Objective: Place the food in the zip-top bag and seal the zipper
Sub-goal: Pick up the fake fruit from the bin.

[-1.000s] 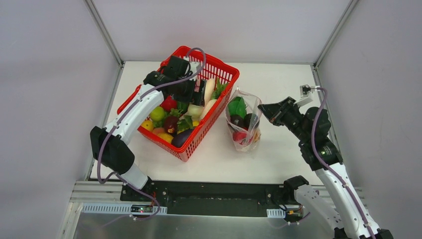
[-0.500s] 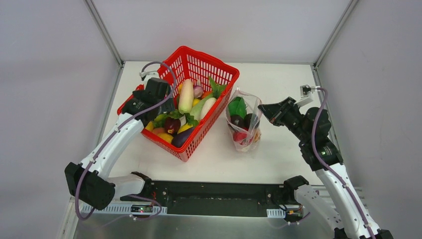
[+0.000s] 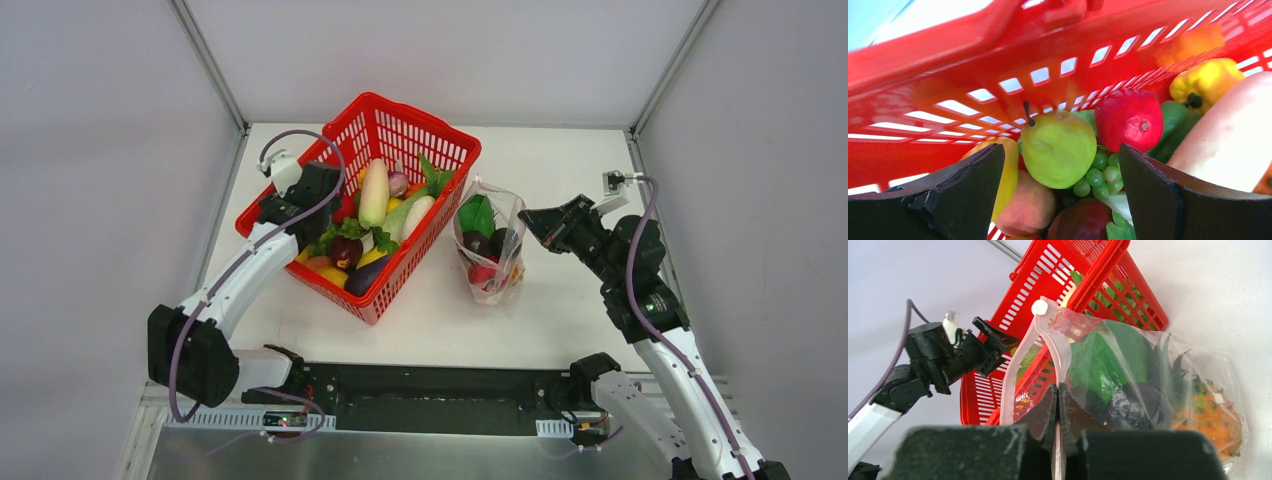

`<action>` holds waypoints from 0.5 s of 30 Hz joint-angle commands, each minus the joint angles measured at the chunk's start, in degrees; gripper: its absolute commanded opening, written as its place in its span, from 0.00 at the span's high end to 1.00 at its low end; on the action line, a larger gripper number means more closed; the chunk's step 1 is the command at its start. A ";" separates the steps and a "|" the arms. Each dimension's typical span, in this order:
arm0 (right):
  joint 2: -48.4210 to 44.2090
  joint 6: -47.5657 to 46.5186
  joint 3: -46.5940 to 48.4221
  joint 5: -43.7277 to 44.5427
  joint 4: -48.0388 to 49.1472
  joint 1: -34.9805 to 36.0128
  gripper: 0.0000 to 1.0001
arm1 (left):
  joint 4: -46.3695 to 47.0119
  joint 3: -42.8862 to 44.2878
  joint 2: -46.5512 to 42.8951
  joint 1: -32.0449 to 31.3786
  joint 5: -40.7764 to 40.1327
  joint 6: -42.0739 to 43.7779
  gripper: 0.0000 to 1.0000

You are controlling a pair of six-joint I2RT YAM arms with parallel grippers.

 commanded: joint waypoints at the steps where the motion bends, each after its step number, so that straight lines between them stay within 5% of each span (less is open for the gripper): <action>1: -0.72 0.48 1.75 -0.29 3.04 0.09 1.00 | 0.67 1.51 4.46 0.91 -2.07 -7.87 0.15; 8: -0.92 0.13 1.81 0.05 2.16 0.10 1.00 | 3.48 -2.40 7.77 3.86 -0.30 -10.62 0.20; 15: -0.64 0.31 1.84 -0.12 2.35 0.15 1.00 | 5.07 -2.91 10.22 4.89 6.11 -10.24 0.47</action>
